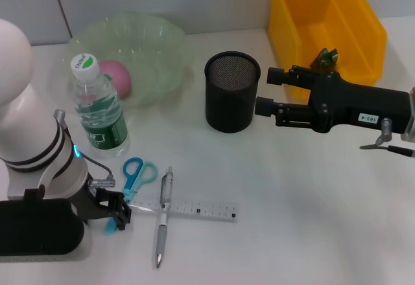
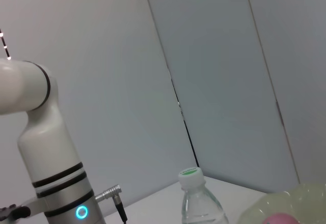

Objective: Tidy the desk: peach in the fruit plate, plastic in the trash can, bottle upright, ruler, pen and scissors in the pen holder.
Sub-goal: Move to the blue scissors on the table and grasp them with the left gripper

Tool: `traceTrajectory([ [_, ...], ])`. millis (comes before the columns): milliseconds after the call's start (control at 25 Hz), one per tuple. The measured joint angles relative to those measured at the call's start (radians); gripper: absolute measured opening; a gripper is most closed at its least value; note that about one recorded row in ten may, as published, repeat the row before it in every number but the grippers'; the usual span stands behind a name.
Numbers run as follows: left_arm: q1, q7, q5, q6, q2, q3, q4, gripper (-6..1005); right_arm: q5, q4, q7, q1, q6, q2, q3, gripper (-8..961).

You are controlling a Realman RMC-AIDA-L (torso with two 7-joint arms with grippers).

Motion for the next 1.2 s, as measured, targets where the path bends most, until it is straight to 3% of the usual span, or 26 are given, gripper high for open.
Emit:
traceTrajectory([
  [480, 0.024, 0.009, 0.005, -0.007, 0.016, 0.005, 0.039, 683, 0.001, 0.001, 0.002, 0.008, -0.002, 0.002, -0.006, 825],
  [1200, -0.032, 0.148, -0.036, 0.003, 0.024, 0.035, -0.005, 682, 0.004, -0.004, 0.003, -0.003, -0.012, 0.004, 0.002, 824],
])
